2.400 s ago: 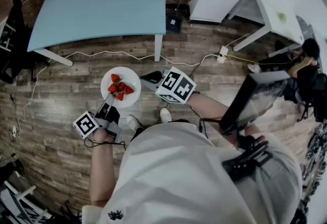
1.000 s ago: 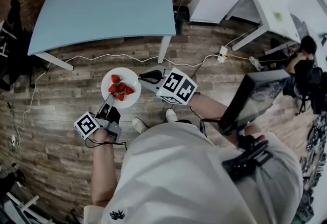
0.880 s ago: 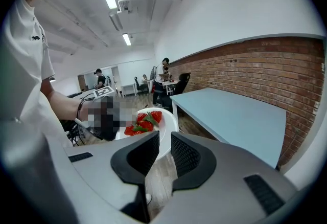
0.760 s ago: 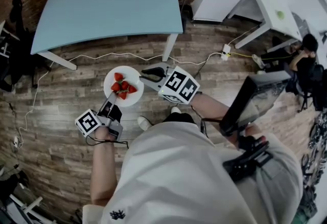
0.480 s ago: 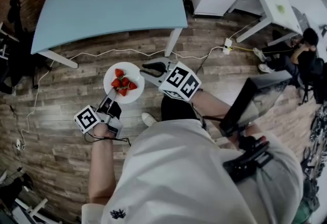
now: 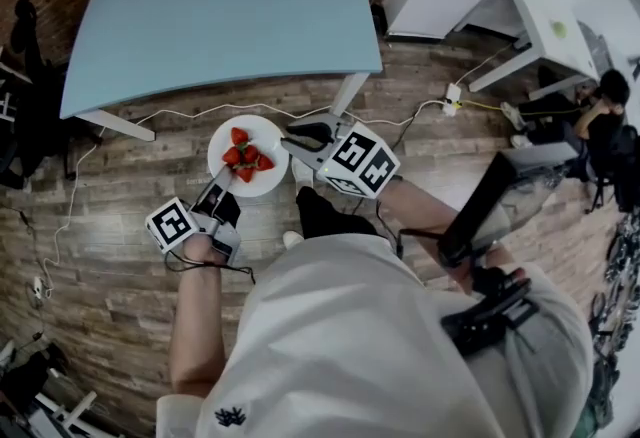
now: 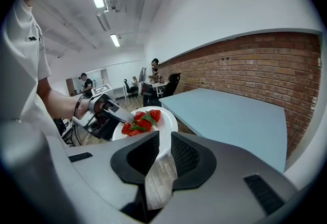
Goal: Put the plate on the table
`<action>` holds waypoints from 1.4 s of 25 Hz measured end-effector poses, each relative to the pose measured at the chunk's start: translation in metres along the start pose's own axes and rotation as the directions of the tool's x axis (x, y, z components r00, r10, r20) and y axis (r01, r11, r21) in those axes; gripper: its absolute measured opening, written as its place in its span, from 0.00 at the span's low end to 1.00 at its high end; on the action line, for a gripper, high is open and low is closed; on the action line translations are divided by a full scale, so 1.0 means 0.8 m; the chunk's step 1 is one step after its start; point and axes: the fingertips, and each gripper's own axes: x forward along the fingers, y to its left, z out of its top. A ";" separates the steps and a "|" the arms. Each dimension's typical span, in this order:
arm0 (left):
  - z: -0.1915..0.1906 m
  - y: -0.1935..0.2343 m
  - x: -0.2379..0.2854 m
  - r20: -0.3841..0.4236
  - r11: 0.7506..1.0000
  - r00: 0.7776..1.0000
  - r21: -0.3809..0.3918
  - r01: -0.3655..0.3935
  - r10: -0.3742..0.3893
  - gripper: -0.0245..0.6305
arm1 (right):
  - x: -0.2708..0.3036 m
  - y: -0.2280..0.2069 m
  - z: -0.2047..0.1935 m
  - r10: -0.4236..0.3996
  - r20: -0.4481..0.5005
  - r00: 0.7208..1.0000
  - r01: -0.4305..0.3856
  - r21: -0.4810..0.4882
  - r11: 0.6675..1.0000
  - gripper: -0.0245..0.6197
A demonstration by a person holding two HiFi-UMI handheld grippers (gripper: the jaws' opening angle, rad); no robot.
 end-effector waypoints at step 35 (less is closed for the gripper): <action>0.328 0.097 0.367 -0.169 0.998 0.984 -0.016 -0.056 0.052 0.06 | 0.154 -0.410 0.097 -0.082 -0.053 0.995 0.085 0.072 0.994 0.13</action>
